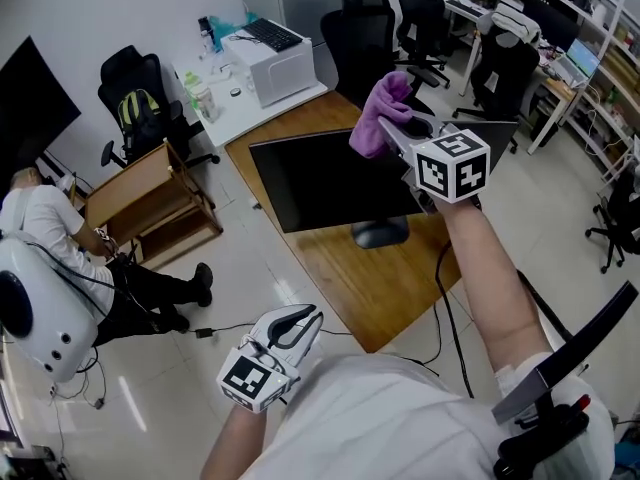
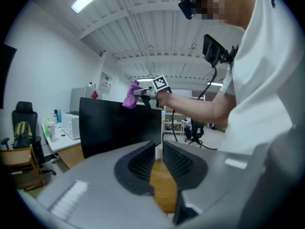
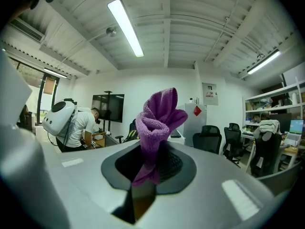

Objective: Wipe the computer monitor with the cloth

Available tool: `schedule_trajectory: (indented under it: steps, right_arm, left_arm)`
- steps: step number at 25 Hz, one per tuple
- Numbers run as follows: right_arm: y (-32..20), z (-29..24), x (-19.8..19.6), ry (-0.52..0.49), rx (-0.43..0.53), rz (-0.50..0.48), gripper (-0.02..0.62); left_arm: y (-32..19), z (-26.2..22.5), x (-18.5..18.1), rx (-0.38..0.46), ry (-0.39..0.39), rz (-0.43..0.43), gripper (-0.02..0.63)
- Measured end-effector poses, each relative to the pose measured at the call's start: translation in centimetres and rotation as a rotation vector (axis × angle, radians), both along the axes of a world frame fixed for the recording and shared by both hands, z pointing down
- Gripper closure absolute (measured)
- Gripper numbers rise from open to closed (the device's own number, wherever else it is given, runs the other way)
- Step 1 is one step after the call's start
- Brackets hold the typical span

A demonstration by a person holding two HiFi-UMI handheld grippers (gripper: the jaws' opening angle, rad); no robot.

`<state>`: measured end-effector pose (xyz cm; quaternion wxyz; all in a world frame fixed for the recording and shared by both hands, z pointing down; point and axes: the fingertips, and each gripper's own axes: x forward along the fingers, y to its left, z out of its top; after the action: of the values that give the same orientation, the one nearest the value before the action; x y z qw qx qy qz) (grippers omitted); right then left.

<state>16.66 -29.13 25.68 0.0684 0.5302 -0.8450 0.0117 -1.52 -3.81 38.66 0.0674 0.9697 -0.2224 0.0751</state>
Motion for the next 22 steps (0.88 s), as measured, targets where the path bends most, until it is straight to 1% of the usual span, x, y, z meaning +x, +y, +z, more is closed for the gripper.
schedule_trajectory:
  steps: [5,14,22]
  right_arm:
    - [0.3,0.1,3.2,-0.003,-0.004,0.026,0.537]
    - [0.8,0.3,9.2,-0.006,-0.006,0.075,0.537]
    - [2.0,0.4,14.0,-0.016,-0.004,0.108,0.537]
  left_arm:
    - [-0.3,0.5,1.9,0.011,-0.012,0.033,0.535]
    - [-0.5,0.2,5.9,-0.004,-0.016,0.057,0.535]
    - [-0.5,0.9,9.0,0.011,-0.021,0.084,0.535]
